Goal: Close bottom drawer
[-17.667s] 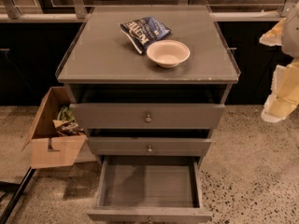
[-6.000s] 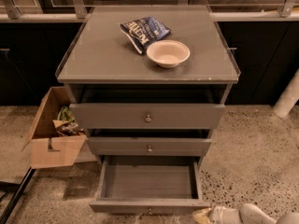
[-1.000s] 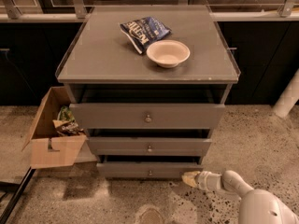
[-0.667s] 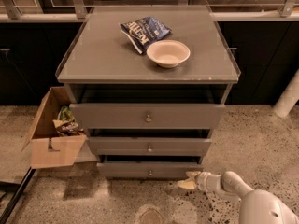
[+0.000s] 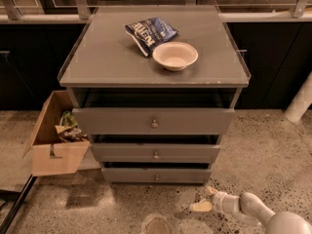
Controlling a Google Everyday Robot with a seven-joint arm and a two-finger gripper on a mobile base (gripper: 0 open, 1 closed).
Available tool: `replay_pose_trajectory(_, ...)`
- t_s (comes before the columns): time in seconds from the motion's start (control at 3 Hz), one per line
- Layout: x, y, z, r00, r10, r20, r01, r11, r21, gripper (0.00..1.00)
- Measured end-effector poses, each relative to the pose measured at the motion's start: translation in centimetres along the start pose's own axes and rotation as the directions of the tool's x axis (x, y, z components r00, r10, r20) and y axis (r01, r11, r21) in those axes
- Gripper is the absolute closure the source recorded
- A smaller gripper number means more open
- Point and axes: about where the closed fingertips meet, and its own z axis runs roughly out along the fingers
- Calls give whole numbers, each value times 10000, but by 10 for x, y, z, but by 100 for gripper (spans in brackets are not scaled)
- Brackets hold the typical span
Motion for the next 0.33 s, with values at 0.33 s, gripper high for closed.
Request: replay_pose_trajectory(0.33,2,-1,-3,10000,42,4,-42,10000,35,0)
